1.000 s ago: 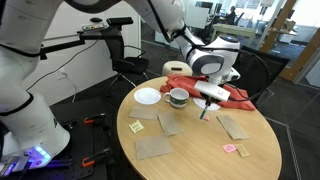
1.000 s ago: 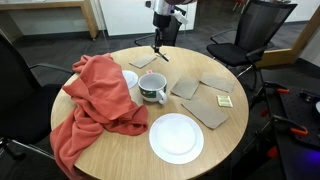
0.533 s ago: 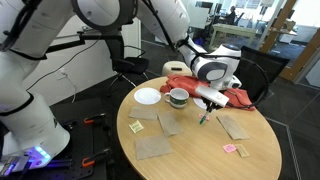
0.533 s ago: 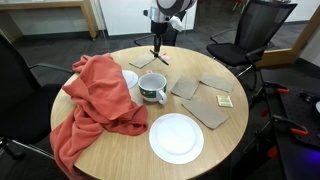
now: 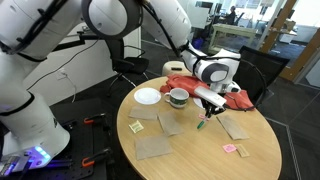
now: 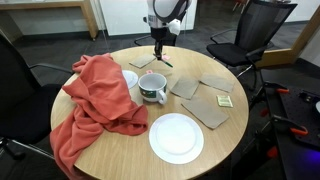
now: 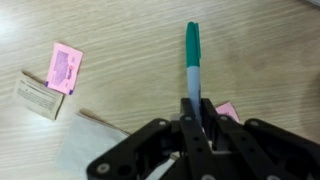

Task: Remove the pen from the white mug

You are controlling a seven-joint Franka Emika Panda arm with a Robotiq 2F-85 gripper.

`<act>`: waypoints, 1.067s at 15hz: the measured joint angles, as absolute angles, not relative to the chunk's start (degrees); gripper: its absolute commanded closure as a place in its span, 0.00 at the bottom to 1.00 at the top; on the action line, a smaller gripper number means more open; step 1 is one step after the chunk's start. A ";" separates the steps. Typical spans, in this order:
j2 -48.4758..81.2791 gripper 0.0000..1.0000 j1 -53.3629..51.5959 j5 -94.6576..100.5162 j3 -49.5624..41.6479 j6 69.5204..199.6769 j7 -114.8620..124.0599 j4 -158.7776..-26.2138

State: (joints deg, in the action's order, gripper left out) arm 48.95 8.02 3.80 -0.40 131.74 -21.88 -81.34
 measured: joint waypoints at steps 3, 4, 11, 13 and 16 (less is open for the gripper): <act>50.62 0.53 7.65 4.04 -0.88 129.12 -19.81 -79.15; 51.10 0.47 7.64 4.05 -0.92 128.58 -19.45 -78.54; 51.98 0.00 7.68 4.05 -1.29 127.97 -17.76 -76.75; 51.55 0.00 7.70 4.05 -1.30 127.98 -17.76 -76.76; 50.43 0.00 7.72 4.05 -1.30 128.02 -17.77 -77.08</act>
